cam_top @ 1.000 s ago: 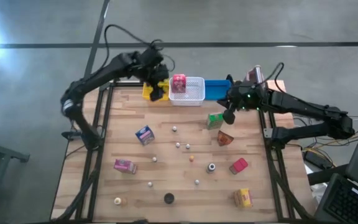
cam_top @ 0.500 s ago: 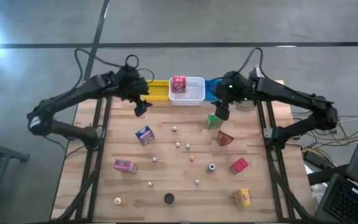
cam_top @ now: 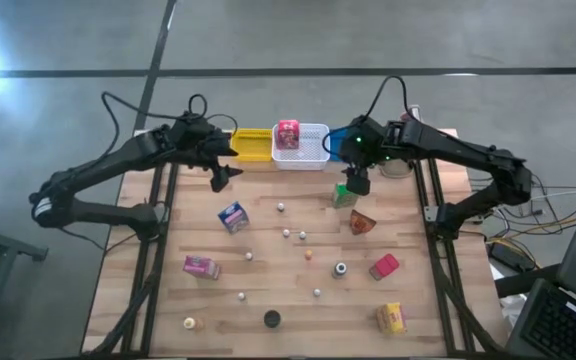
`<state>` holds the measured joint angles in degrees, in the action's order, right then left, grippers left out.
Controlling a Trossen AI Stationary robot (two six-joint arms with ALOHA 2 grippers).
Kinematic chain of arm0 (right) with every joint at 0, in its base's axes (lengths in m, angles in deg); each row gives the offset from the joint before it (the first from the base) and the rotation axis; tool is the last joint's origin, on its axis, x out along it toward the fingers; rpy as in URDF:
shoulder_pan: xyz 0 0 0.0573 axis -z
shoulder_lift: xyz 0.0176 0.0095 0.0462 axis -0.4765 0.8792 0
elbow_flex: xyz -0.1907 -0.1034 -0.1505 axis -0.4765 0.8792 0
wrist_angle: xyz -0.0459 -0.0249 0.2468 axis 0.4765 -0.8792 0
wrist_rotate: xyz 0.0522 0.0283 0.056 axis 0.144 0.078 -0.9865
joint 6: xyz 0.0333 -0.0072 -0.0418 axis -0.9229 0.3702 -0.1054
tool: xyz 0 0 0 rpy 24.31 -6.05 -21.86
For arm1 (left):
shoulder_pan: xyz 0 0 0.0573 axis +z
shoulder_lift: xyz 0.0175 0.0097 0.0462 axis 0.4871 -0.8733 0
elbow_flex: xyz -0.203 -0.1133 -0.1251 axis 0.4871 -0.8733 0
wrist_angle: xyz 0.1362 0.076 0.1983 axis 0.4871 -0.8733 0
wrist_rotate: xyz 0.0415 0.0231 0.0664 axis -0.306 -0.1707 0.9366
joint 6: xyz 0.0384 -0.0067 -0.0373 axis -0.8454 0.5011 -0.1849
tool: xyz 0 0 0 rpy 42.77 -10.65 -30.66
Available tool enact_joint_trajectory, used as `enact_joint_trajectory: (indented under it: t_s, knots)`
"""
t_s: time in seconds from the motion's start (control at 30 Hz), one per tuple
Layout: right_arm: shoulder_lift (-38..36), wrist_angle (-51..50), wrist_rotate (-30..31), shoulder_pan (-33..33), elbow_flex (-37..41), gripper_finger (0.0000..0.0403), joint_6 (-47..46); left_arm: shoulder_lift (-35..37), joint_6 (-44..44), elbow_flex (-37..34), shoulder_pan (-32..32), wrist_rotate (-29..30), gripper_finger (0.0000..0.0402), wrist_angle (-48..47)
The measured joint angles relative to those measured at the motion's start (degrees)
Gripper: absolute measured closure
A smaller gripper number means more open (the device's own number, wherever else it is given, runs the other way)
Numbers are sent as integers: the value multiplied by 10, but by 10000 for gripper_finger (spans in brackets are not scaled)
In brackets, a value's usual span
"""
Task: Pick & Place Kitchen Items
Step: Put the green cereal box into the white basket
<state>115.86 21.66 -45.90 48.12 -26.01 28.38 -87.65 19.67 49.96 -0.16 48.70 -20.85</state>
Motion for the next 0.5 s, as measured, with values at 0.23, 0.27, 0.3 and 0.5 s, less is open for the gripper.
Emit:
enact_joint_trajectory:
  t_s: [0.23,0.27,0.3,0.5]
  knots:
    - [0,-34,0,-5,0,175,8,-7,-3,-27,0,0,117,16]
    - [0,-39,0,-7,0,174,8,-7,-3,-28,0,0,117,16]
    - [0,-42,0,-10,0,174,8,-6,-3,-29,-1,0,117,16]
    - [-1,-66,0,-39,0,182,-6,-6,-8,-36,-1,-8,117,15]
